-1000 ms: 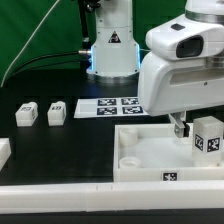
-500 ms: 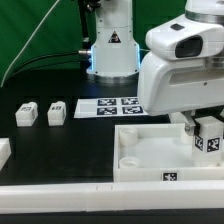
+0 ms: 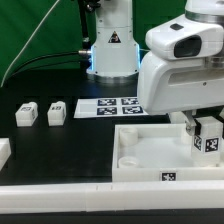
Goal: Assemble one leg
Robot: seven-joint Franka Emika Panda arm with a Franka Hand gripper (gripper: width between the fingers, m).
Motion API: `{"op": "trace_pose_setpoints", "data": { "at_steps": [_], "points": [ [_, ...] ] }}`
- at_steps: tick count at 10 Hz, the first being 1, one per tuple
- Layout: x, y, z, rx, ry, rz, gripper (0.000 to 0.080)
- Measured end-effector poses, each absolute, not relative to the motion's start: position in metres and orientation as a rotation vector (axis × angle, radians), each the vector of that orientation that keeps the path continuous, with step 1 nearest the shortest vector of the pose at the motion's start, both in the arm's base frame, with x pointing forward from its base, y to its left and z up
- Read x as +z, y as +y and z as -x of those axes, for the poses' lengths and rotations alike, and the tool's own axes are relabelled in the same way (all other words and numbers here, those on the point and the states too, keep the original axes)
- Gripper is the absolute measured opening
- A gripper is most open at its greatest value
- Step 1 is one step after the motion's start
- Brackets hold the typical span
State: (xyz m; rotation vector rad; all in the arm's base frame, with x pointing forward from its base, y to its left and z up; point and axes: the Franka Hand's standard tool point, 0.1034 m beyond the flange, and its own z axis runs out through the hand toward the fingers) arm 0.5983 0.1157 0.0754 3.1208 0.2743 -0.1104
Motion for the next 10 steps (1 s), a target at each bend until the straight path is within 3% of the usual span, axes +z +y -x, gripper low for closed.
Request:
{"op": "trace_pose_setpoints", "data": {
  "at_steps": [5, 10],
  "points": [
    [0.076, 0.114, -0.6, -0.095, -0.704, -3.056, 0.0292],
    [0.077, 0.089, -0.597, -0.097, -1.205, -2.827, 0.0297]
  ]
}}
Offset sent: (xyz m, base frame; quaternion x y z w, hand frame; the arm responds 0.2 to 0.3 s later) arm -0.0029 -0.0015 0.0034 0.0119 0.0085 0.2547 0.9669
